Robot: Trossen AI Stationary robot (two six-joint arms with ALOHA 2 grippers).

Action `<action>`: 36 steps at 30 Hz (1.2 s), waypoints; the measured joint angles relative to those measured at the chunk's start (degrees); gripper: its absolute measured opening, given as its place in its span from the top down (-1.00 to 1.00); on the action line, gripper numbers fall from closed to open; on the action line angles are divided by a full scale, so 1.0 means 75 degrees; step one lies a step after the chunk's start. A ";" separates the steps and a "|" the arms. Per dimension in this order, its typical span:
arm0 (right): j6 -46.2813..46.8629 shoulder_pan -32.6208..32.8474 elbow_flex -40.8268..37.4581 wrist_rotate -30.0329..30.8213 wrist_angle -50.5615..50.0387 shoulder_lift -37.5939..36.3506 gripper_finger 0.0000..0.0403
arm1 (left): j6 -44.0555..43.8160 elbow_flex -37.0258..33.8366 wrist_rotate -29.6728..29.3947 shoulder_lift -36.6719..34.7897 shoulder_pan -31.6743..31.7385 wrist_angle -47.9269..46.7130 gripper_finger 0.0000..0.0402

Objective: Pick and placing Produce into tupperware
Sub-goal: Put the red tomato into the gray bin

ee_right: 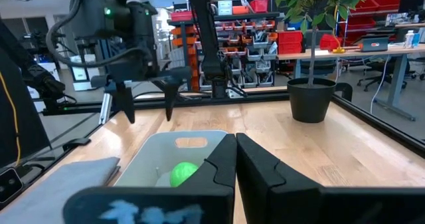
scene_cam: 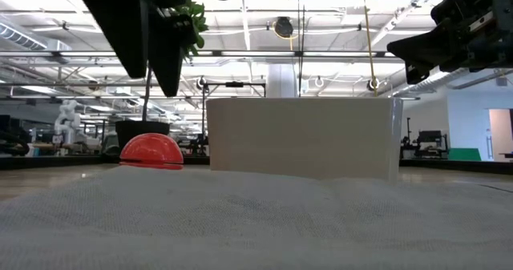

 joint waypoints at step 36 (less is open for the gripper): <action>0.0055 0.0000 0.0000 0.0002 -0.0008 0.0000 1.00 | 0.0096 -0.2093 -0.0184 0.0143 0.0017 0.2674 -0.75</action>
